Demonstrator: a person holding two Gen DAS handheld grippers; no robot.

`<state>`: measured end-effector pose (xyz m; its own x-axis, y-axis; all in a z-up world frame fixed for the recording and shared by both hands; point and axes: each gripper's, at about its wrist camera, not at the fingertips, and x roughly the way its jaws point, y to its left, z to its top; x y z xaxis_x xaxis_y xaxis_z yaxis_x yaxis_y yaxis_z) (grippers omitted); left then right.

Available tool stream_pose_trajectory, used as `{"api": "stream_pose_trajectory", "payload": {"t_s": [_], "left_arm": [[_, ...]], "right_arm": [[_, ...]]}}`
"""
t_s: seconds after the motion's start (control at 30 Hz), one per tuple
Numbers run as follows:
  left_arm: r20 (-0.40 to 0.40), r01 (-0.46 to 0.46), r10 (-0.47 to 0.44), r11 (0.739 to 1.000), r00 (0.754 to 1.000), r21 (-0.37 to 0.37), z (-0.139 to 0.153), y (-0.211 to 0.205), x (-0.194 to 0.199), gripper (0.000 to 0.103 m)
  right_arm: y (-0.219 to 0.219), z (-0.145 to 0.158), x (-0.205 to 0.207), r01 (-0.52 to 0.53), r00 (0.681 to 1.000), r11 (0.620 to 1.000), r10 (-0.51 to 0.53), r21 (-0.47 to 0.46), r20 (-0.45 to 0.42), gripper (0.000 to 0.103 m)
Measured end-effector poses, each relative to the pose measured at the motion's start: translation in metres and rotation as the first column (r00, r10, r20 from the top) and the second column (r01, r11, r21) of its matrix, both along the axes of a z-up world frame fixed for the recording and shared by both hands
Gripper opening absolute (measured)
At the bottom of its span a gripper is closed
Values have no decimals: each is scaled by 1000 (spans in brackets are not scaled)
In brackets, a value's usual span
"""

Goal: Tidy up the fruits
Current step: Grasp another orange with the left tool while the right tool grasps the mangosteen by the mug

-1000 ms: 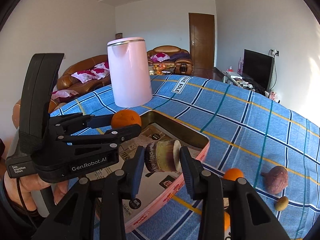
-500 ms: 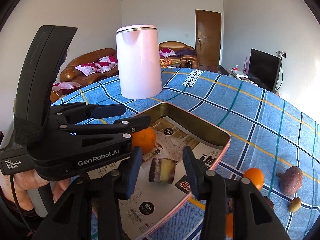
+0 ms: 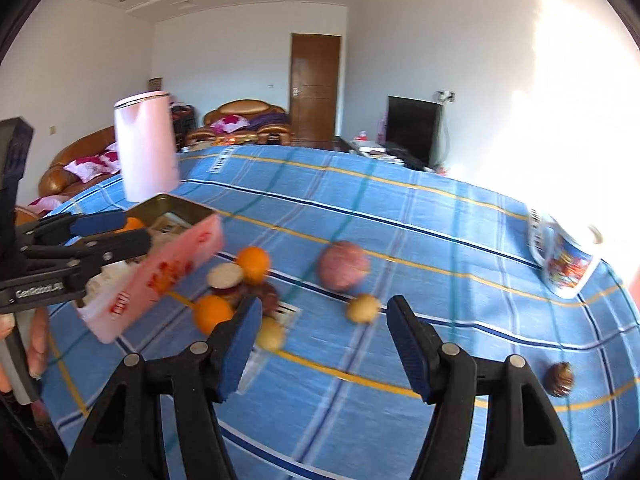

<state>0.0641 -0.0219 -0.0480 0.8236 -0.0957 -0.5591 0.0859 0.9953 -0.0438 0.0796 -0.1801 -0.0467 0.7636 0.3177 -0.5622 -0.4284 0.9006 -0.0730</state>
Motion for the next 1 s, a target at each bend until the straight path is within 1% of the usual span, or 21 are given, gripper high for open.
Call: {"api": "stream_pose_trajectory", "payload": {"t_s": [0.07, 0.13, 0.27, 0.37, 0.4, 0.43, 0.47, 0.5, 0.53, 0.57, 0.63, 0.67, 0.73, 0.8, 0.83, 0.87, 0.9, 0.93, 1.0], "left_arm": [[-26, 29, -28, 999, 999, 36, -6, -20, 3, 68], [-60, 55, -52, 997, 997, 54, -13, -34, 7, 68], [-125, 81, -70, 993, 990, 83, -27, -51, 18, 68], [-182, 83, -72, 995, 981, 51, -36, -51, 25, 66], [-189, 86, -77, 995, 979, 42, -36, -51, 27, 61], [-197, 85, -75, 995, 978, 45, -38, -51, 29, 58], [-202, 79, -67, 996, 977, 51, -39, -51, 31, 58], [-207, 77, -65, 996, 976, 48, -39, -50, 33, 58], [-211, 76, -64, 996, 975, 47, -40, -49, 35, 58], [-217, 73, -61, 996, 974, 46, -41, -49, 37, 58], [-224, 66, -55, 997, 973, 42, -42, -47, 40, 56], [-227, 65, -54, 997, 972, 41, -43, -47, 41, 56], [-230, 64, -55, 997, 972, 32, -43, -46, 43, 56], [-242, 63, -56, 998, 969, 19, -44, -43, 44, 56], [-251, 63, -59, 998, 966, 9, -45, -42, 47, 56], [-261, 64, -63, 998, 963, -4, -47, -40, 48, 56], [-269, 67, -68, 998, 961, -12, -48, -39, 49, 52], [-271, 66, -67, 998, 960, -10, -48, -39, 49, 45], [-263, 69, -73, 997, 962, -26, -47, -37, 47, 43]], "right_arm": [[-31, -2, 1, 63, 998, 998, -63, 0, 0, 66], [-57, -3, 4, 129, 992, 992, -129, -11, 5, 66], [-107, -2, 16, 266, 964, 964, -266, -11, 7, 66], [-143, -5, 27, 357, 934, 934, -357, -19, -10, 66], [-156, -7, 31, 385, 922, 923, -386, -17, -24, 67], [-166, -10, 34, 408, 912, 913, -409, -13, -39, 67], [-176, -13, 38, 428, 902, 904, -428, -11, -54, 66], [-184, -16, 43, 442, 893, 897, -440, -2, -88, 66], [-192, -17, 47, 445, 890, 895, -440, 17, -118, 66], [-196, -18, 51, 453, 885, 891, -447, 23, -130, 66], [-200, -22, 60, 473, 871, 881, -470, -13, -146, 66], [-203, -25, 65, 473, 867, 881, -469, -19, -168, 66], [-205, -30, 74, 459, 867, 888, -451, -16, -211, 66], [-199, -34, 80, 417, 879, 908, -412, -30, -241, 66], [-195, -38, 83, 398, 880, 916, -396, -47, -261, 60], [-192, -41, 85, 380, 882, 924, -379, -52, -282, 48], [-191, -43, 86, 362, 884, 931, -356, -40, -302, 43], [-189, -44, 86, 355, 887, 934, -351, -44, -301, 41], [-186, -43, 83, 349, 890, 936, -348, -49, -295, 40]]}}
